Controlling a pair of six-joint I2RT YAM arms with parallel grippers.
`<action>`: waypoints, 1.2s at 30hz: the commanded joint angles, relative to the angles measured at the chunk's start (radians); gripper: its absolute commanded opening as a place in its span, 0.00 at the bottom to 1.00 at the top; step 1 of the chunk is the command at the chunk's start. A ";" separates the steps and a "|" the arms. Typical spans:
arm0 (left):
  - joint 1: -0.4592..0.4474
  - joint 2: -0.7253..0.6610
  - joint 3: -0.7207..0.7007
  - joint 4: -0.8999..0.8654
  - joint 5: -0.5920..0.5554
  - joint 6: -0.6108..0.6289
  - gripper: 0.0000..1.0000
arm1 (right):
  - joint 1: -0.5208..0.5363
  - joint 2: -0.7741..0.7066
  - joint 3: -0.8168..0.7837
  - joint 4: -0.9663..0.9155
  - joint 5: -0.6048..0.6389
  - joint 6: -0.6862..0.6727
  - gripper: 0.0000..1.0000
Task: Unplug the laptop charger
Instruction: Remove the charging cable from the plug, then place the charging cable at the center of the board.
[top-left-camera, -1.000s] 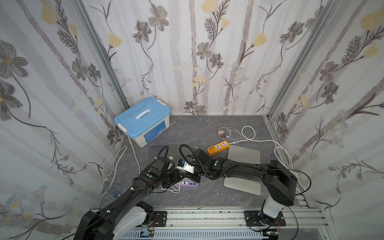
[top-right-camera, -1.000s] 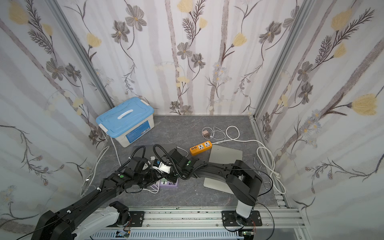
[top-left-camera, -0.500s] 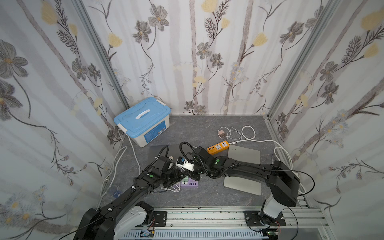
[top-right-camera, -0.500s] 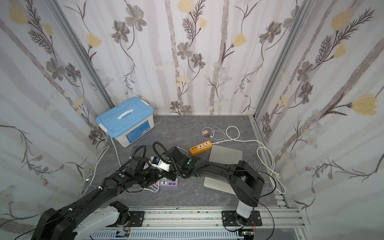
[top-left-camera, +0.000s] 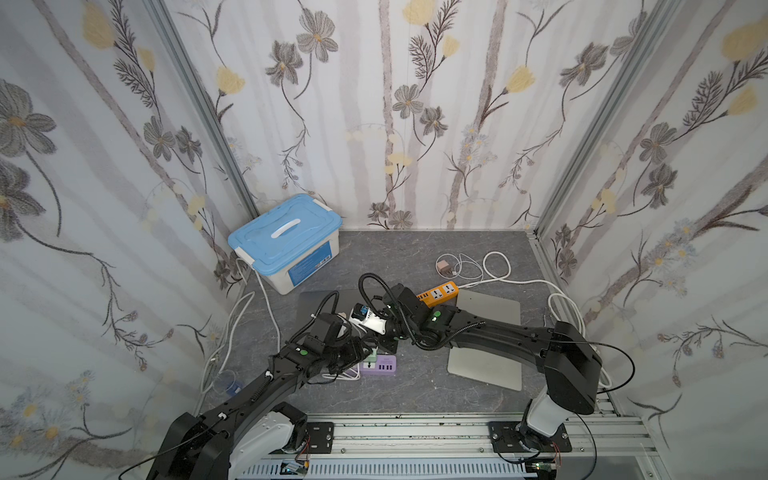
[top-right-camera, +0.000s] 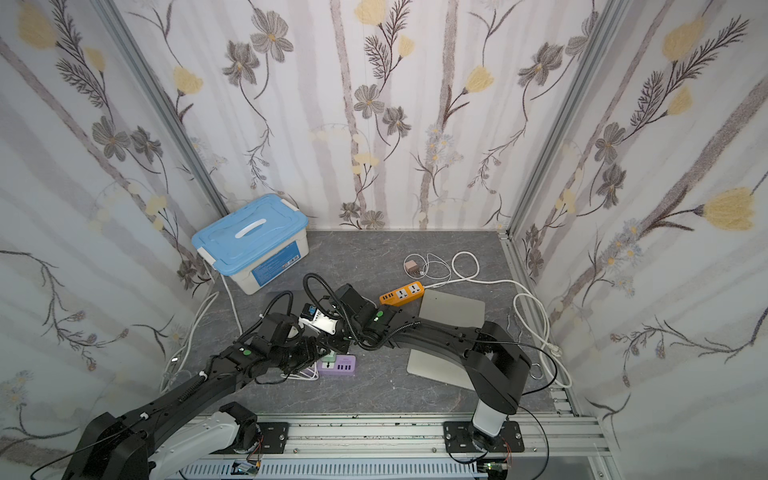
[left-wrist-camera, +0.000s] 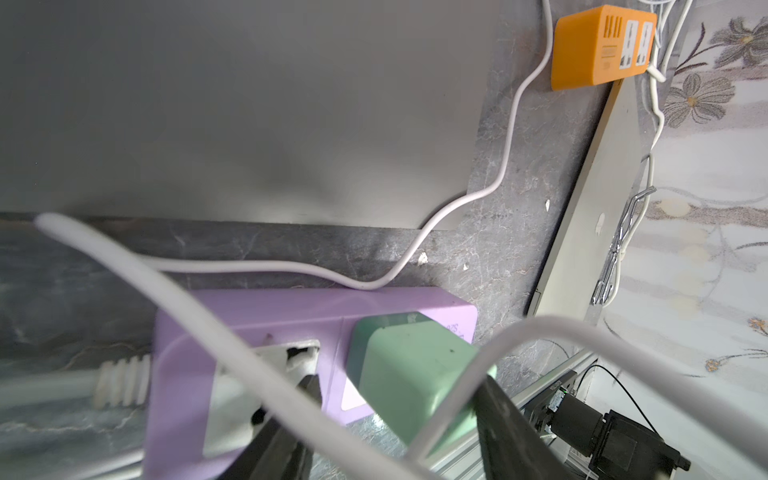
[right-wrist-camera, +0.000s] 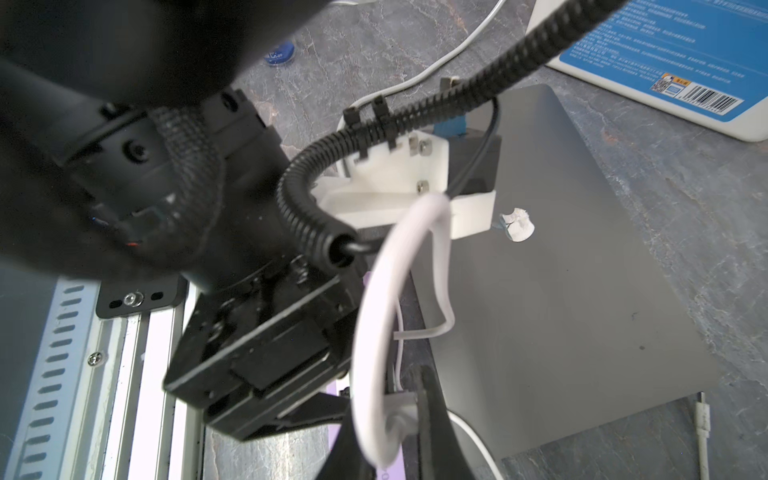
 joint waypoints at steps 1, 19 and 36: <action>-0.001 0.004 -0.014 -0.144 -0.080 -0.003 0.61 | -0.008 -0.003 0.016 -0.014 0.004 -0.012 0.11; -0.001 -0.066 0.016 -0.184 -0.079 0.042 0.64 | -0.058 0.037 0.100 -0.053 0.021 -0.009 0.11; -0.002 -0.164 0.195 -0.350 -0.121 0.140 0.71 | -0.129 0.132 0.312 -0.136 0.121 0.072 0.13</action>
